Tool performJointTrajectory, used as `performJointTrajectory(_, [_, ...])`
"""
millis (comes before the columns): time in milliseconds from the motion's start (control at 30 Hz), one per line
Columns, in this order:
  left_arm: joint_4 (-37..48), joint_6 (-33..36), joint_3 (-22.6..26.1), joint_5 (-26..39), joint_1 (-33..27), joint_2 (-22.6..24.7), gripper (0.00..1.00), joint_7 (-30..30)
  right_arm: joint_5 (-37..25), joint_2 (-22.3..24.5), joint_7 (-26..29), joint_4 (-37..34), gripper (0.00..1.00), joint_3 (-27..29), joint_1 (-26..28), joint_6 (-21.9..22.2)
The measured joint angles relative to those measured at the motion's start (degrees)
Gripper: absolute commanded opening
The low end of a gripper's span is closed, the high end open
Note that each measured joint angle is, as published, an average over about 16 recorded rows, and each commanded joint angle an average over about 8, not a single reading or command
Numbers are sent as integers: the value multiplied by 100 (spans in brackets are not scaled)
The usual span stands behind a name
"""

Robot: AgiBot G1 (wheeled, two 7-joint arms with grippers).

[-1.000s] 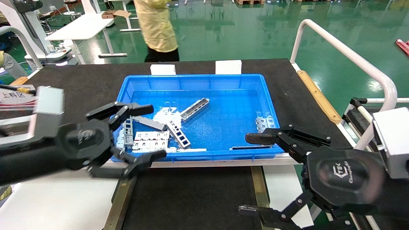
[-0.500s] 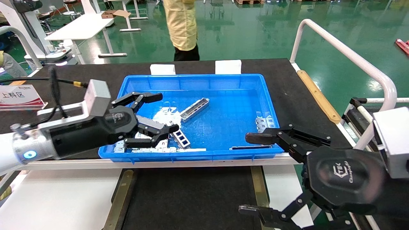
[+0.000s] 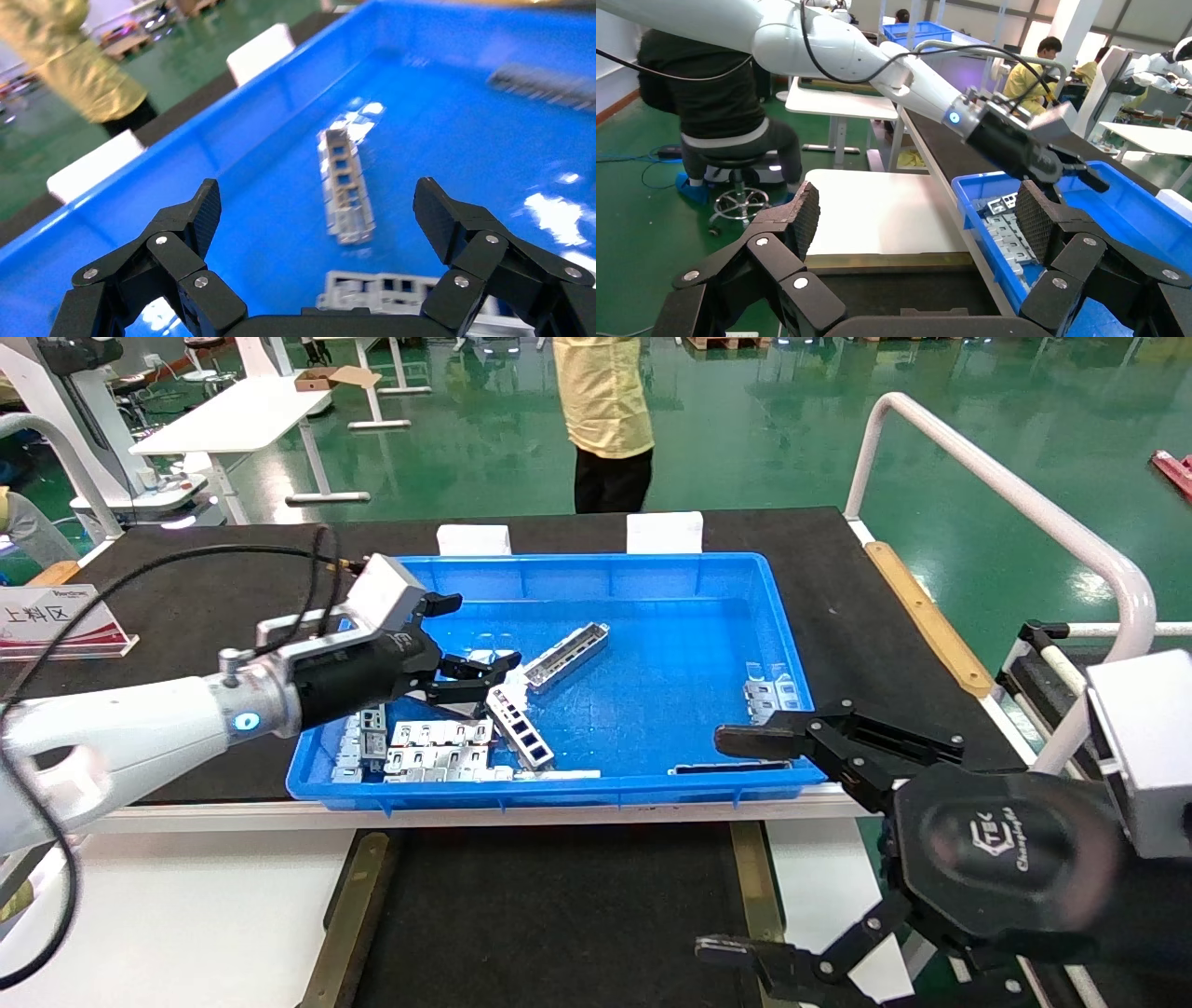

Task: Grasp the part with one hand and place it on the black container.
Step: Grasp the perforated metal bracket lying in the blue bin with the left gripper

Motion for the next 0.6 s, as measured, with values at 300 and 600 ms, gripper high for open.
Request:
performJointTrajectory(300, [612, -827, 64, 140, -165, 600, 100, 412, 1, 1, -1, 0, 100, -2, 0, 1])
performJointTrajectory(600, [806, -1182, 44, 111, -135, 931, 100, 613, 2, 1, -2, 0, 100, -4, 1, 1])
